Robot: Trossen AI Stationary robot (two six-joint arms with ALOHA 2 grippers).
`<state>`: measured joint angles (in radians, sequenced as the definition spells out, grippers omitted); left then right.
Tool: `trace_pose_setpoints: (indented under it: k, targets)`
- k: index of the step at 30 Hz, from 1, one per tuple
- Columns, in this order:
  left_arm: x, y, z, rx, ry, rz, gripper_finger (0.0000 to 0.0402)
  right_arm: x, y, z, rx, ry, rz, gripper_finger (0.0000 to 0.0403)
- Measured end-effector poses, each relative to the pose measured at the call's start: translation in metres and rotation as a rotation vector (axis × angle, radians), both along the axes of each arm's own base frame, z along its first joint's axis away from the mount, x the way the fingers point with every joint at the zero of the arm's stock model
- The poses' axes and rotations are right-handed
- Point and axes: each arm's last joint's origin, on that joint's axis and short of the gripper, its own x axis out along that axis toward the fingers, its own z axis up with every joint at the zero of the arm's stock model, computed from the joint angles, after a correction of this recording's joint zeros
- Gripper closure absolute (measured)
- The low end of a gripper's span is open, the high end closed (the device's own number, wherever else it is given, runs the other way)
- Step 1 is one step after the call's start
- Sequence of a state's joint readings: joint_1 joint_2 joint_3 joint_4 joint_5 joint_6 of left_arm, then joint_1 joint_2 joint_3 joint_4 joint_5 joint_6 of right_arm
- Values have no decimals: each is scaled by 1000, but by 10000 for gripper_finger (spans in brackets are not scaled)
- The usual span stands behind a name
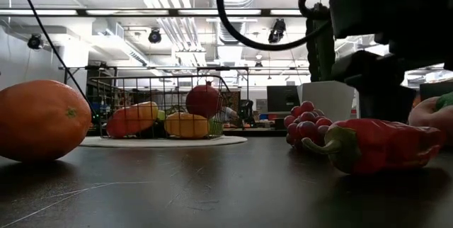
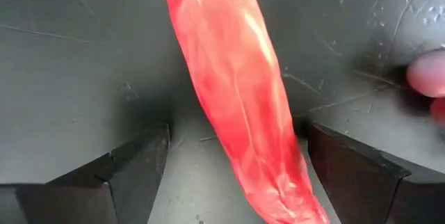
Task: Build produce basket
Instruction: Put the red chili pepper in the gold wire basket
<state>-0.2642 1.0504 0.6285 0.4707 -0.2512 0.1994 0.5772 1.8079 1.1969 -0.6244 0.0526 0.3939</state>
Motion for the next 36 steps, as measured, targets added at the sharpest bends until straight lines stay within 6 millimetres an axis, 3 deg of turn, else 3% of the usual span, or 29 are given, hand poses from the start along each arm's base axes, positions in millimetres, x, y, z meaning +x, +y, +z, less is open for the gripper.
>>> trace_pose_setpoints:
  k: [9,12,24,30,36]
  targets:
    - [0,0,3,-7,-28,0,159,-2,5,-3,-41,-18,0,79]
    - [0,0,3,-8,-29,0,159,-2,5,-3,-38,-20,0,103]
    - [0,0,4,-12,-35,-1,159,1,6,1,-53,-49,19,358]
    - [0,0,4,-19,-35,-12,159,4,8,17,-63,-152,48,365]
    - [0,-7,3,-47,-38,-45,159,11,4,29,-160,-460,59,359]
